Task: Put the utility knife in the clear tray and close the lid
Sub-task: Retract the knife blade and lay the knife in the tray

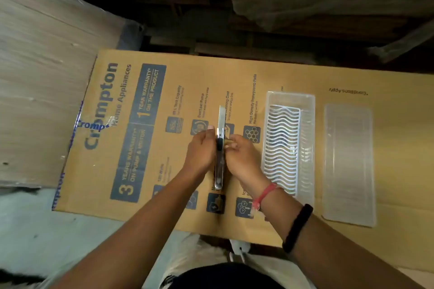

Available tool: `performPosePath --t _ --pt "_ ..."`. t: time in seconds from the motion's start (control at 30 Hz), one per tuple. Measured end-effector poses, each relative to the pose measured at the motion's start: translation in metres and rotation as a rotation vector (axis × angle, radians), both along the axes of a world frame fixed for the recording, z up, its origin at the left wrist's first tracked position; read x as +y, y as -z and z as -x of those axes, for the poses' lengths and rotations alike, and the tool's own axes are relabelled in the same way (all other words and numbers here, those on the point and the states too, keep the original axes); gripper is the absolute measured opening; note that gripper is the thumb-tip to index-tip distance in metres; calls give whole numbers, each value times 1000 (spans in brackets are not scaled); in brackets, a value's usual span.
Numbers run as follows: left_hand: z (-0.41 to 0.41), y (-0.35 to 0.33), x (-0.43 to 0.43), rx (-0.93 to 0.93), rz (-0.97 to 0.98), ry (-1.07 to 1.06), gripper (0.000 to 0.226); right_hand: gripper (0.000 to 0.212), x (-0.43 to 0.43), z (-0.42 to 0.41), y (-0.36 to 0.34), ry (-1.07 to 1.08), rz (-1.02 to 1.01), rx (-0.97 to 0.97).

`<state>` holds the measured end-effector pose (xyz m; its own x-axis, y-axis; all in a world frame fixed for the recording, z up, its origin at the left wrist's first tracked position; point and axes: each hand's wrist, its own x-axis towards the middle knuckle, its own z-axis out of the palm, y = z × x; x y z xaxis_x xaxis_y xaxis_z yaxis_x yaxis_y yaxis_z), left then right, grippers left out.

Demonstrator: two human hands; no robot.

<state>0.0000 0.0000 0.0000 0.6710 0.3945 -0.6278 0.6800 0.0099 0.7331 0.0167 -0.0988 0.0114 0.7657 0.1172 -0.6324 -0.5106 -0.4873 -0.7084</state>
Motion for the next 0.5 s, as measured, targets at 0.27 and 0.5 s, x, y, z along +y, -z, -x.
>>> performPosePath --t 0.27,0.5 --pt "-3 13 5 10 37 -2 30 19 13 -10 23 104 88 15" --pt "0 30 7 51 92 -34 42 22 17 -13 32 259 36 78"
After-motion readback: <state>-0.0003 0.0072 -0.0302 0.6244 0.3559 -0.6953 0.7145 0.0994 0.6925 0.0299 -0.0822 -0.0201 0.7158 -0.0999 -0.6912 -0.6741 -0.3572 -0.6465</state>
